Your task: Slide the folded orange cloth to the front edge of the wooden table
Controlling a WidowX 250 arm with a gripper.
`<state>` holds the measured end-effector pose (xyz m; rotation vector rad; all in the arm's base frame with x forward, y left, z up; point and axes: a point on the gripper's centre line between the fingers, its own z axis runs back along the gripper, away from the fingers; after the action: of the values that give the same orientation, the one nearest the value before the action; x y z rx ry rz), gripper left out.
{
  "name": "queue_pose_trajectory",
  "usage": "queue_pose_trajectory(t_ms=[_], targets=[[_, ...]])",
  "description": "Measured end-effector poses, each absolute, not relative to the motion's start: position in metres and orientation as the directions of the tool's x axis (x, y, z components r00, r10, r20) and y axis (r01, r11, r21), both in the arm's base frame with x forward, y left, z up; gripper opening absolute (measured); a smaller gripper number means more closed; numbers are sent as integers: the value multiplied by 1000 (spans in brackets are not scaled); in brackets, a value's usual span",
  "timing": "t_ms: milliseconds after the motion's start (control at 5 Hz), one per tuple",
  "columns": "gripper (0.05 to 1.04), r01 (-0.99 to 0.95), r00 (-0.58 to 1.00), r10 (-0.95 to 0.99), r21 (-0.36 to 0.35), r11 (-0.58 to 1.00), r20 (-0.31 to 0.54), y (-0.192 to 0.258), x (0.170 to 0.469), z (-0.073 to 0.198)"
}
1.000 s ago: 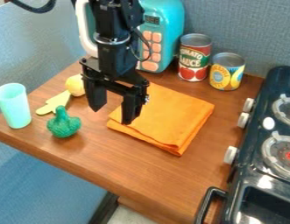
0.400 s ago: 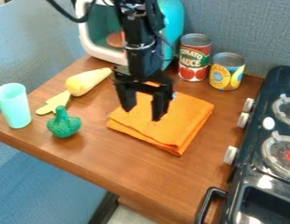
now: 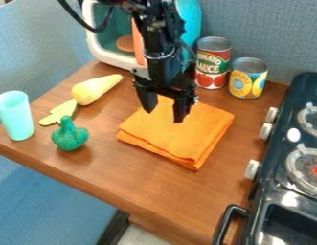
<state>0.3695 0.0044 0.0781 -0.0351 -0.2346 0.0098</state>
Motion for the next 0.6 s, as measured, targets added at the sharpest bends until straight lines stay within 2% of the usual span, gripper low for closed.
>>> queue_pose_trajectory(t_ms=[200, 400, 600], targets=[[1000, -13, 971, 15, -9, 1000, 240, 10, 382, 57], [1000, -13, 964, 22, -36, 999, 265, 6, 398, 53], [1000, -21, 964, 35, -53, 998, 265, 4, 400, 49]])
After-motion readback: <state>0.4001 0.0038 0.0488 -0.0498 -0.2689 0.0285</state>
